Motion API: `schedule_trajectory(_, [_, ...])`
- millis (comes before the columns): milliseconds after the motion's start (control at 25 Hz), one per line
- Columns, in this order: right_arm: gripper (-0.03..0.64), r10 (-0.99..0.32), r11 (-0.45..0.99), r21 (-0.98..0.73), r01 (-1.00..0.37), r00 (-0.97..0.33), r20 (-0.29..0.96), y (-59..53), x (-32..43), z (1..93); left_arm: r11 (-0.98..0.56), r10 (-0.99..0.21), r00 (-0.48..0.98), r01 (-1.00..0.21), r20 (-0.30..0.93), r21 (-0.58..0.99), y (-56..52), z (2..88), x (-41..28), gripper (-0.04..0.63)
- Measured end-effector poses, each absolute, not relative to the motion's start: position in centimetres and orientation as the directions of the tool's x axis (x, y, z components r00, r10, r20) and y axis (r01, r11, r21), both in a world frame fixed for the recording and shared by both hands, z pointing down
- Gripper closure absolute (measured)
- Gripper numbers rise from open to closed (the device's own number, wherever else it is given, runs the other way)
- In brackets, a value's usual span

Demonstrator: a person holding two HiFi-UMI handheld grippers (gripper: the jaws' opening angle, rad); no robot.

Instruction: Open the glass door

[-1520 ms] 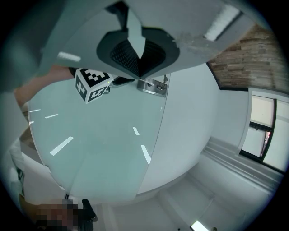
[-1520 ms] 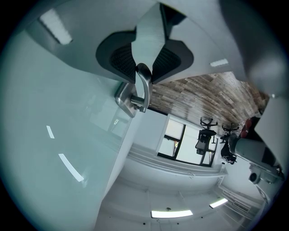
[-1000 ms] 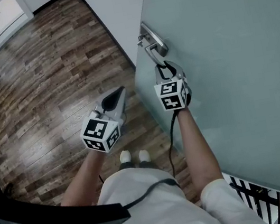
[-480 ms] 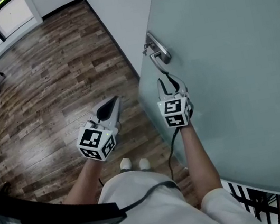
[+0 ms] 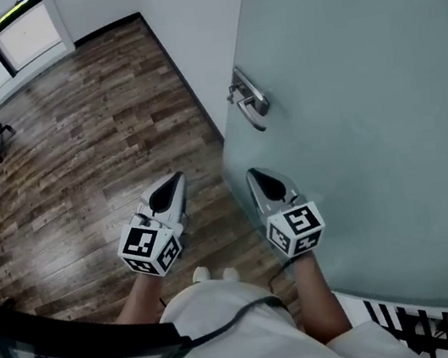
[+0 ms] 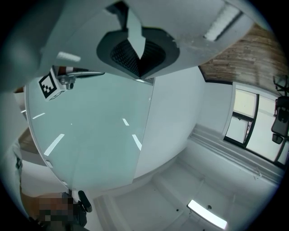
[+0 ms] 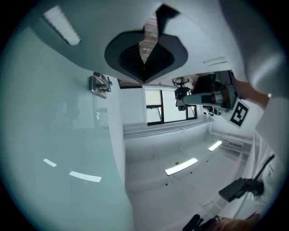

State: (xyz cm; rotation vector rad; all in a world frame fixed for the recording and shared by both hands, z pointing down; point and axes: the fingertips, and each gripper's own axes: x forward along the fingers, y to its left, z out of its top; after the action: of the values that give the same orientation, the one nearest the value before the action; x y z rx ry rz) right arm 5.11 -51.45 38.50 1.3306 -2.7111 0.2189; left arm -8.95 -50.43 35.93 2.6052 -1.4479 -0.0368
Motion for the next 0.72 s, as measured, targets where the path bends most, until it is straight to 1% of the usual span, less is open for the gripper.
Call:
schedule_trajectory(80, [0.607,-0.768,0.616,-0.099,-0.782,-0.624,0.145,-50.1,5.0,37.9,-0.523,-0.844,0.534,-0.838,0.040,0.152,-49.9,35.3,-8.6,0.594])
schedule_trajectory(320, [0.607,-0.790,0.593,-0.131,-0.795,-0.605,0.098,-47.1,4.3,36.0,-0.534,-0.841,0.540,-0.833,0.003,0.146,-47.7,33.1,-8.3,0.594])
schedule_trajectory(440, [0.609,-0.784,0.603,-0.133,-0.786,-0.615,0.081,-46.6,3.9,35.0,-0.538,-0.840,0.543,-0.831,-0.005,0.139,-47.2,32.6,-8.3,0.594])
schedule_trajectory(720, [0.609,-0.767,0.629,-0.109,-0.770,-0.637,0.075,-46.1,3.4,34.4,-0.522,-0.850,0.526,-0.842,-0.001,0.134,-46.2,32.9,-8.9,0.593])
